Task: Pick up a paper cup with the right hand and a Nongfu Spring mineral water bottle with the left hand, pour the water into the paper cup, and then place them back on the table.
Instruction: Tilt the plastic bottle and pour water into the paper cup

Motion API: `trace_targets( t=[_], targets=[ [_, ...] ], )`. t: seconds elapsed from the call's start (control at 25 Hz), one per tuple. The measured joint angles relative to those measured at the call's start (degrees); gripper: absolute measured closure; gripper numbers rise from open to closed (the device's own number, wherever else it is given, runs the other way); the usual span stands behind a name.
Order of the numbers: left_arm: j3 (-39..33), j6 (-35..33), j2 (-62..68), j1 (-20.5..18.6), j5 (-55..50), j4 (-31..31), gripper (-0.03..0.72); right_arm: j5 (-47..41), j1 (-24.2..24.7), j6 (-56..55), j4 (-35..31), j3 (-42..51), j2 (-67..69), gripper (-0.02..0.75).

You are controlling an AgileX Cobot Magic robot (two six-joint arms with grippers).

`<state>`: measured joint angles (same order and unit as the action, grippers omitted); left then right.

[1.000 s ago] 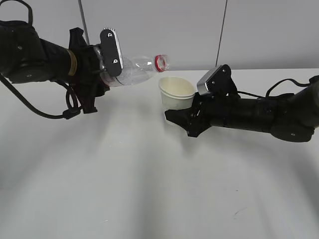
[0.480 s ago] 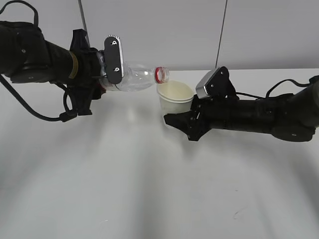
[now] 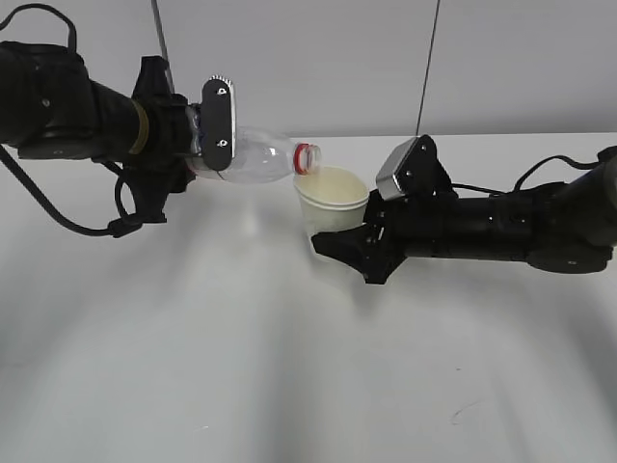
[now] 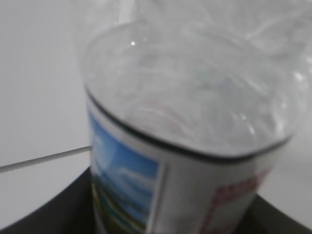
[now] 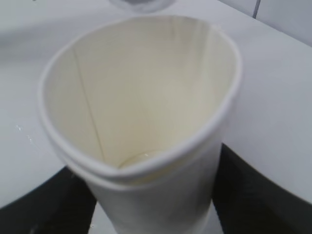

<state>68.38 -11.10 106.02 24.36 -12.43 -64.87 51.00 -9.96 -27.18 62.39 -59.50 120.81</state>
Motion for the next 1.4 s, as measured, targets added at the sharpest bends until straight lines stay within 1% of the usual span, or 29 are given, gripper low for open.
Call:
trace_targets(
  t=[0.28,0.64,0.96,1.4],
  targets=[
    [0.00,0.00,0.00,0.00,-0.11,-2.75,0.297,-1.44,0.00,-0.66,0.83,0.00,0.00,0.234],
    [0.00,-0.04,0.00,0.00,-0.11,-4.33,0.297,-3.69,0.00,-0.79,1.52,0.00,0.00,0.234],
    [0.00,-0.04,0.00,1.23,-1.33,-5.83,0.298,-3.69,-0.49,-0.17,0.42,-0.04,2.62,0.234],
    [0.00,-0.18,0.00,1.23,-2.23,-7.92,0.299,3.45,-0.49,0.72,-0.52,-0.04,3.78,0.234]
  ],
)
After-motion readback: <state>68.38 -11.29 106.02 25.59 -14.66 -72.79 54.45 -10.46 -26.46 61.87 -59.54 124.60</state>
